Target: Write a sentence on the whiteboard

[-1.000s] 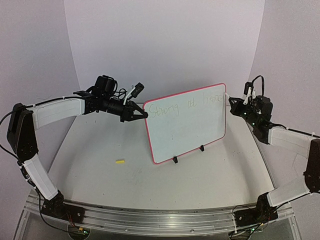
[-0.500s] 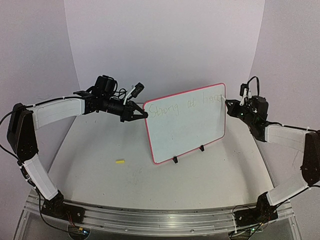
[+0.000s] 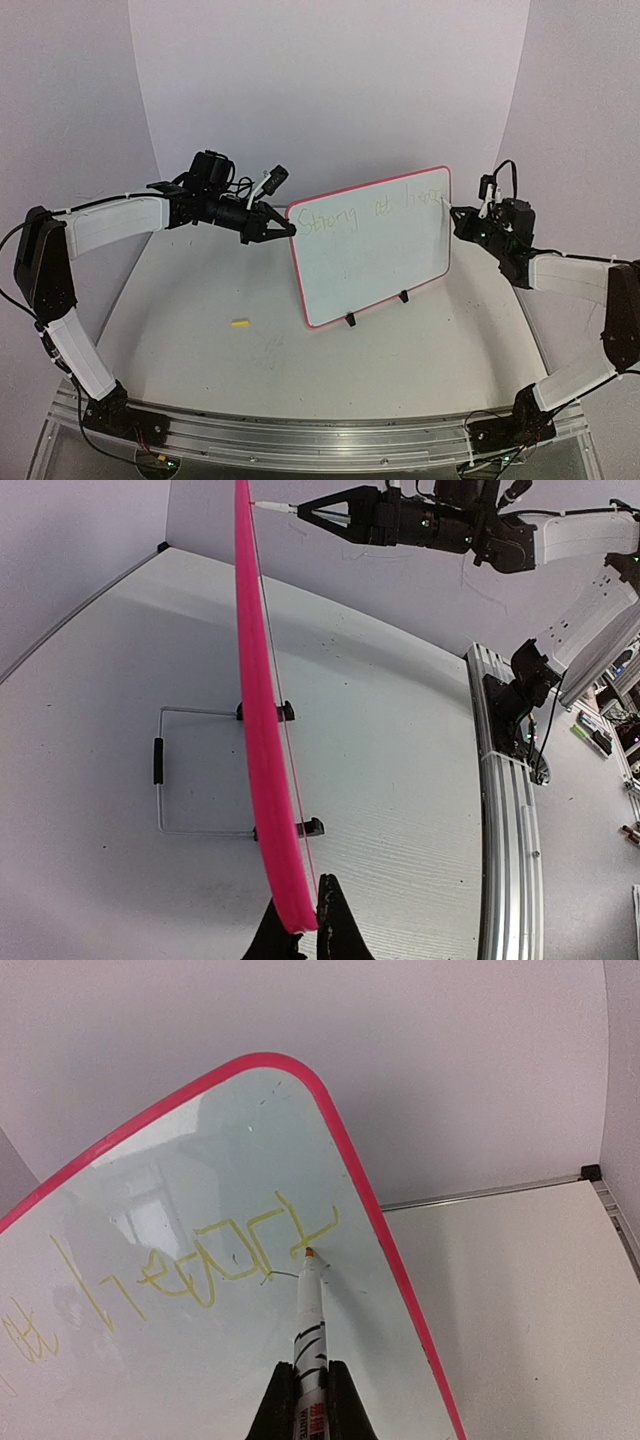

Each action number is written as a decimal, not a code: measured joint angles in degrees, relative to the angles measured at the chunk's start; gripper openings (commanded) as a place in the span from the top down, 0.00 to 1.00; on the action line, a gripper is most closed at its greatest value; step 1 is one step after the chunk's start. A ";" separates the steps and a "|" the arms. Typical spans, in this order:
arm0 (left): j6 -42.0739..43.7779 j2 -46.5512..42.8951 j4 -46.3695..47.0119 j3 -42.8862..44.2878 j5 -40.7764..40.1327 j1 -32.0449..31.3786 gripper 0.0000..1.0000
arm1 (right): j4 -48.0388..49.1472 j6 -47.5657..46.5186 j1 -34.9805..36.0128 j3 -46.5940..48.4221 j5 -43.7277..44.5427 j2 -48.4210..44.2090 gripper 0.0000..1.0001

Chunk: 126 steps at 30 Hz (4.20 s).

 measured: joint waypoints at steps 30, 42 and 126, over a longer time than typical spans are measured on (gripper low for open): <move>-0.09 0.00 0.00 0.00 -0.04 0.00 1.00 | 0.09 0.28 0.00 -0.11 3.65 1.30 1.00; -0.17 0.00 0.11 0.00 -0.07 -0.07 1.00 | -2.55 0.35 0.00 -1.40 4.66 -4.78 1.00; 0.29 -0.63 -0.24 0.00 -1.43 -1.03 1.00 | -17.17 -5.97 26.63 16.02 -30.53 16.33 1.00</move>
